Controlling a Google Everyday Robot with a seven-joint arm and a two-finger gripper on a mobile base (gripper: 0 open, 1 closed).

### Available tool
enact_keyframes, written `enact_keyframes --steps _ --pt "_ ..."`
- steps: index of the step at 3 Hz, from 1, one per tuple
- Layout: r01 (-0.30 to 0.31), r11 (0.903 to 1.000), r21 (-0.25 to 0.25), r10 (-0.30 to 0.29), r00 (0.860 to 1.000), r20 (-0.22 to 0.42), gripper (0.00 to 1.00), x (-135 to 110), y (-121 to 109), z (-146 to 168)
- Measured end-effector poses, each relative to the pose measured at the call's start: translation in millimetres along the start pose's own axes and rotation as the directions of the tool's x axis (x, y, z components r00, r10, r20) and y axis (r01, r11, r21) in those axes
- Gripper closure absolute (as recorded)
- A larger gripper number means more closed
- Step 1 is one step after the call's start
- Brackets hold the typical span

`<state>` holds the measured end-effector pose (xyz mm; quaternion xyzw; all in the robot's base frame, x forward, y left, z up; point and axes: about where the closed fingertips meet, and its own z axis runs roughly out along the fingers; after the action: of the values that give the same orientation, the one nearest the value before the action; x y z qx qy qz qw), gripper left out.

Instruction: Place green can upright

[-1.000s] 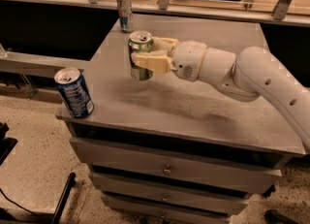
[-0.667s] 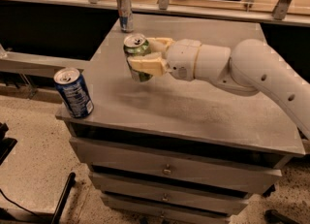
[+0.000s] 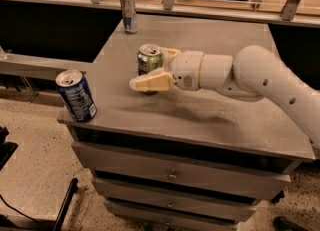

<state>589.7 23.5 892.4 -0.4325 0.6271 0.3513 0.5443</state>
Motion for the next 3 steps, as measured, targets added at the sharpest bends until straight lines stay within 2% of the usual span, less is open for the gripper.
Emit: enact_keyframes --steps 1,2,3 --pt "-0.047 0.9989 0.002 0.047 0.998 0.039 0.0 6.7 -4.8 -8.6" --pt "-0.02 0.9974 0.069 0.021 1.0 -0.004 0.0 10.7 -18.9 -38.0" --pt "0.035 0.9873 0.155 -0.031 0.999 -0.031 0.0 1.9 -31.3 -73.4"
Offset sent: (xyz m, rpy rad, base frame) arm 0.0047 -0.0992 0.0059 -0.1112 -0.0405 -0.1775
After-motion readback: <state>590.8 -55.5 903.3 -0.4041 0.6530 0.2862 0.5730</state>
